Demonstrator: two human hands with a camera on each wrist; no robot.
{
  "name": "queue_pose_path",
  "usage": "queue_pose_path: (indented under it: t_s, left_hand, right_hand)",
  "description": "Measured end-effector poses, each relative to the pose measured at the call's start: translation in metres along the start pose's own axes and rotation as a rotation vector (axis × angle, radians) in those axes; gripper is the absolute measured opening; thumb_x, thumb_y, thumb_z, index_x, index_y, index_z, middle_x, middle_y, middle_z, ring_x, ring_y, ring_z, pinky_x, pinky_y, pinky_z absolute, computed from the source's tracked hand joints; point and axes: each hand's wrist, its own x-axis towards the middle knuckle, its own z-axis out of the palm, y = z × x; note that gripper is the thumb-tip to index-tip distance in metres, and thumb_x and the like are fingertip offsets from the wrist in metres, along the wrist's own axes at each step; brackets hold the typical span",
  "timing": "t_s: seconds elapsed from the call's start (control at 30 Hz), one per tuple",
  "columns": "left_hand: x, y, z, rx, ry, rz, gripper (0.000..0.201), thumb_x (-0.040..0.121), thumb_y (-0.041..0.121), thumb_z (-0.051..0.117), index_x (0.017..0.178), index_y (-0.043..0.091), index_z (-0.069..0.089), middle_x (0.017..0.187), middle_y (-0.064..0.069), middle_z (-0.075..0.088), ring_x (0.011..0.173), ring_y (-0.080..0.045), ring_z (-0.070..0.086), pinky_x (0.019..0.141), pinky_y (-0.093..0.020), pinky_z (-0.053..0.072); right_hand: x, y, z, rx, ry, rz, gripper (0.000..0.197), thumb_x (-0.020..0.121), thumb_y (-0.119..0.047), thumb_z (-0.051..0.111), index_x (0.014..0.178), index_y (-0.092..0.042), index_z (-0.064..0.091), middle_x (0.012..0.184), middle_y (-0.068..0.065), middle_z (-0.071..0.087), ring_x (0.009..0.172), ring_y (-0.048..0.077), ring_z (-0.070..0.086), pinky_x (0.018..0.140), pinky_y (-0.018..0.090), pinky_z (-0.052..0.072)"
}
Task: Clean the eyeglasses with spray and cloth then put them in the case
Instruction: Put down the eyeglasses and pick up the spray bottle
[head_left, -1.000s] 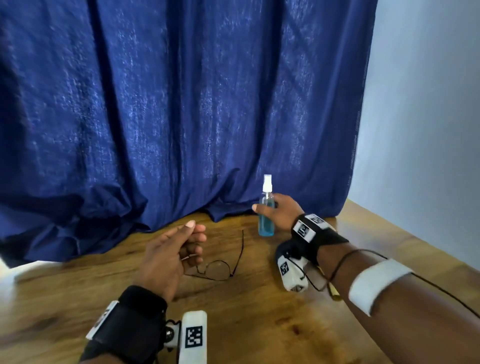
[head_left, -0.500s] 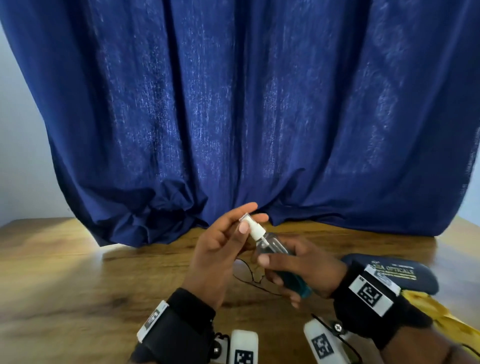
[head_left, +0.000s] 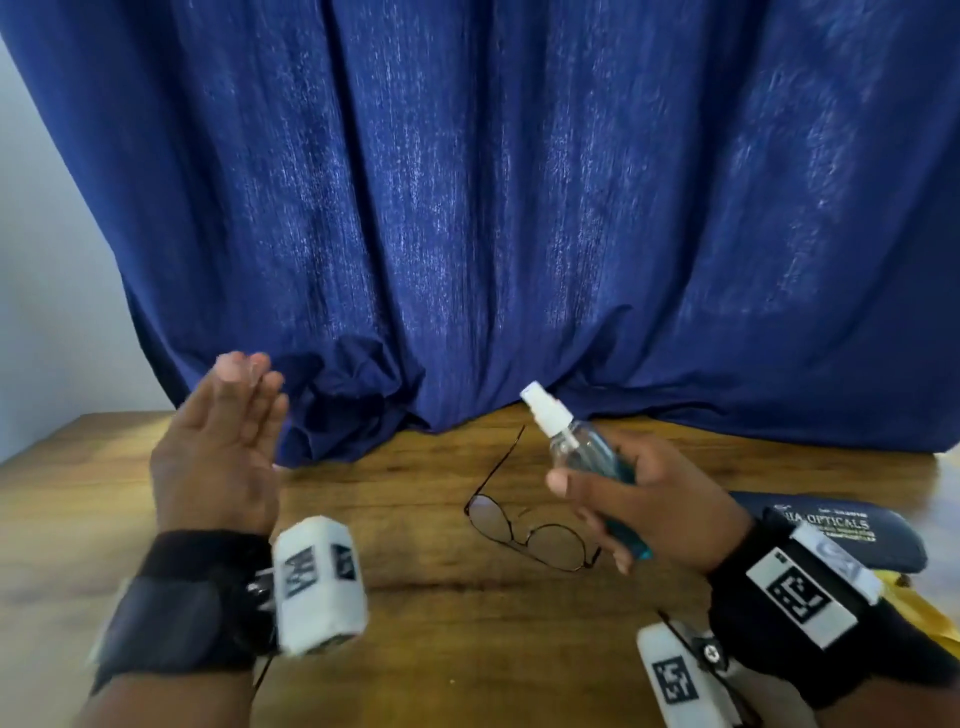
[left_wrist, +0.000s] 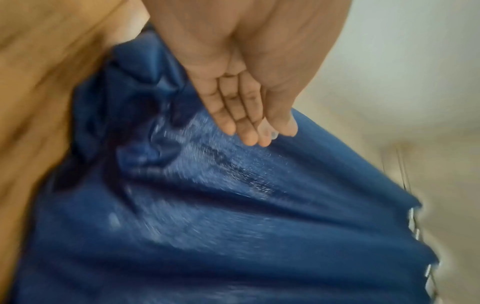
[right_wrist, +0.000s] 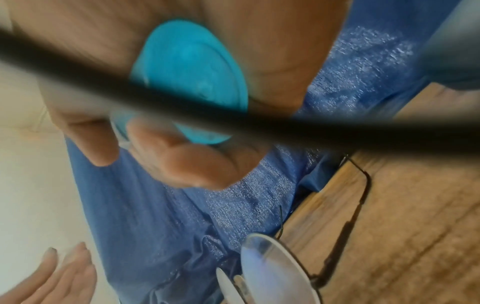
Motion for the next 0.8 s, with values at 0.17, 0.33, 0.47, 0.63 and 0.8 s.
queue_pose_path:
  t_s: [0.17, 0.33, 0.47, 0.63, 0.8]
  left_hand:
    - [-0.004, -0.046, -0.001, 0.589, -0.119, -0.032, 0.014, 0.089, 0.022, 0.079, 0.103, 0.022, 0.08, 0.086, 0.013, 0.079, 0.077, 0.005, 0.068, 0.07, -0.014, 0.05]
    - [-0.008, -0.07, -0.014, 0.86, -0.214, -0.318, 0.015, 0.085, 0.015, 0.084, 0.096, 0.007, 0.079, 0.072, 0.0, 0.074, 0.061, -0.007, 0.064, 0.053, -0.013, 0.049]
    - [-0.003, -0.074, -0.019, 1.008, -0.239, -0.387, 0.02, 0.082, 0.008, 0.085, 0.102, 0.005, 0.079, 0.093, -0.007, 0.076, 0.085, -0.016, 0.067, 0.066, -0.012, 0.051]
    - [-0.006, -0.067, -0.016, 1.019, -0.253, -0.437, 0.036, 0.078, 0.013, 0.088, 0.111, 0.006, 0.075, 0.109, -0.009, 0.076, 0.099, -0.018, 0.068, 0.08, -0.021, 0.047]
    - [-0.021, -0.056, 0.008, 1.108, -0.334, -0.115, 0.044, 0.079, 0.029, 0.088, 0.12, 0.024, 0.072, 0.114, 0.005, 0.073, 0.101, -0.011, 0.067, 0.091, -0.028, 0.053]
  right_hand:
    - [0.001, 0.003, 0.0, -0.05, 0.071, -0.017, 0.016, 0.087, -0.04, 0.071, 0.077, -0.032, 0.061, 0.064, 0.008, 0.06, 0.047, 0.028, 0.049, 0.045, 0.034, 0.048]
    - [0.0, 0.003, 0.001, -0.095, 0.071, 0.001, 0.026, 0.084, -0.046, 0.068, 0.088, -0.022, 0.061, 0.062, 0.003, 0.06, 0.046, 0.026, 0.051, 0.047, 0.033, 0.052]
    - [0.0, 0.005, 0.002, -0.1, 0.053, 0.002, 0.027, 0.083, -0.048, 0.068, 0.091, -0.023, 0.062, 0.062, 0.002, 0.06, 0.045, 0.021, 0.052, 0.048, 0.034, 0.053]
    - [0.001, 0.007, 0.001, -0.087, 0.062, 0.022, 0.033, 0.085, -0.044, 0.068, 0.098, -0.015, 0.062, 0.062, 0.0, 0.059, 0.047, 0.022, 0.052, 0.048, 0.031, 0.053]
    - [0.002, 0.009, -0.002, 0.01, 0.144, 0.007, 0.034, 0.087, -0.038, 0.07, 0.103, -0.009, 0.062, 0.066, 0.005, 0.06, 0.051, 0.029, 0.052, 0.051, 0.038, 0.051]
